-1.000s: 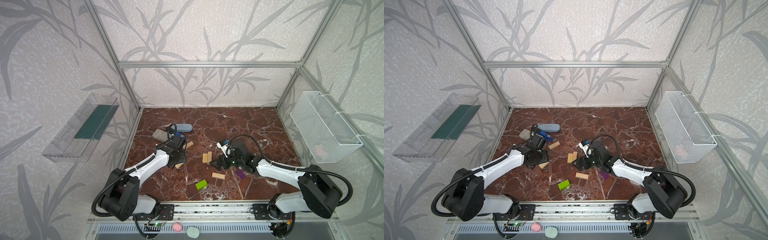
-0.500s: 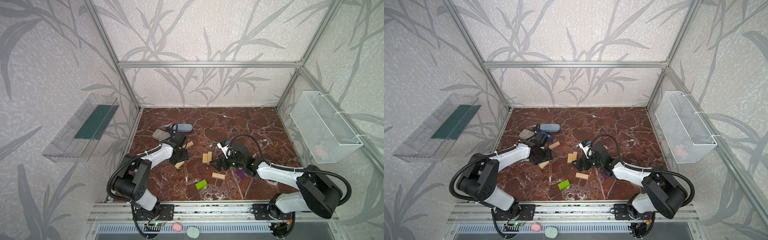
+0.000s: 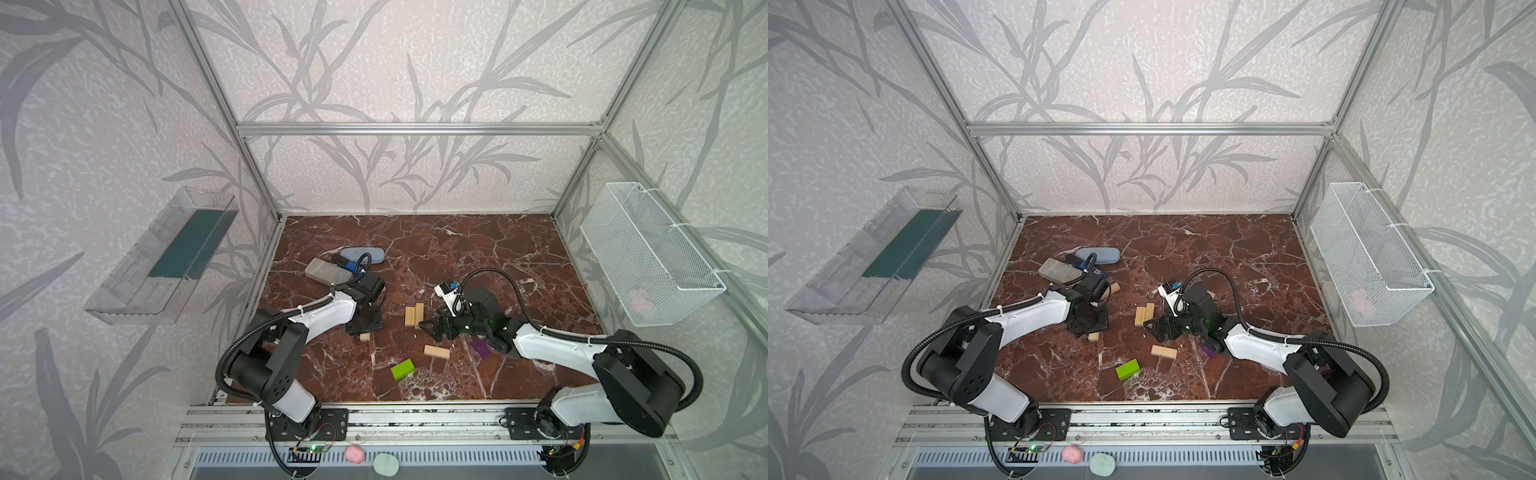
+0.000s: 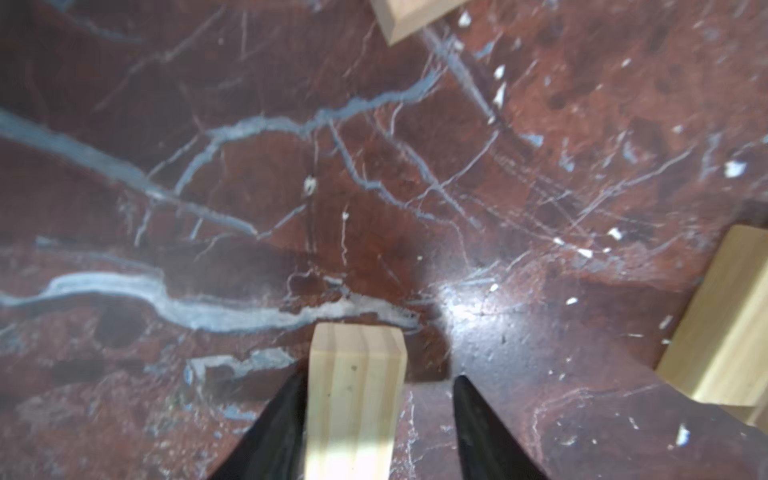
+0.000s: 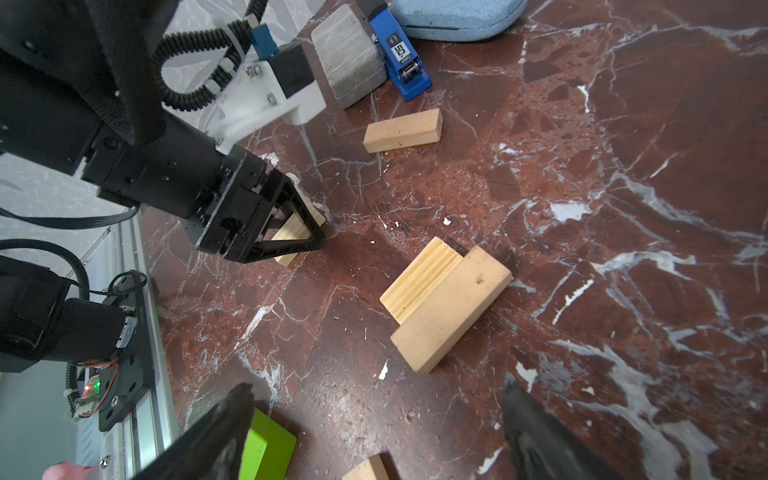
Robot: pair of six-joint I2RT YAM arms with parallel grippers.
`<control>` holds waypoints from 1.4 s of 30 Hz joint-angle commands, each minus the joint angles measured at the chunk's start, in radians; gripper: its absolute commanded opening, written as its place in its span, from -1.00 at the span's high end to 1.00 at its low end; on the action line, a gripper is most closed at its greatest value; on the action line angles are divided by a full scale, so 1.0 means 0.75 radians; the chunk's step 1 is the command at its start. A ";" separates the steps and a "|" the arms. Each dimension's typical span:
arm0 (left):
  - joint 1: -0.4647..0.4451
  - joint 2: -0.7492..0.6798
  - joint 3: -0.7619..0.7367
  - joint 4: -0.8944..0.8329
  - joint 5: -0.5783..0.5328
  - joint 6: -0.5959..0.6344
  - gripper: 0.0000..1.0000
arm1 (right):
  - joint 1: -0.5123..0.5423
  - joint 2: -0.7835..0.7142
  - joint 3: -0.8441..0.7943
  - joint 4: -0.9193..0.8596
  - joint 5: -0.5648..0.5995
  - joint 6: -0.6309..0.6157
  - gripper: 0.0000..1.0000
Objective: Build the wood block tower
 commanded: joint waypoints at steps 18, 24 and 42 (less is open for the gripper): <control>-0.064 -0.013 0.020 -0.026 -0.044 -0.013 0.46 | -0.002 0.012 0.023 -0.006 0.011 0.011 -0.84; -0.124 -0.063 0.079 -0.090 -0.066 -0.013 0.52 | -0.040 0.007 0.011 0.002 0.011 0.042 -0.85; -0.296 0.057 0.348 -0.071 -0.013 -0.010 0.58 | -0.115 0.001 -0.029 0.041 -0.016 0.094 -0.85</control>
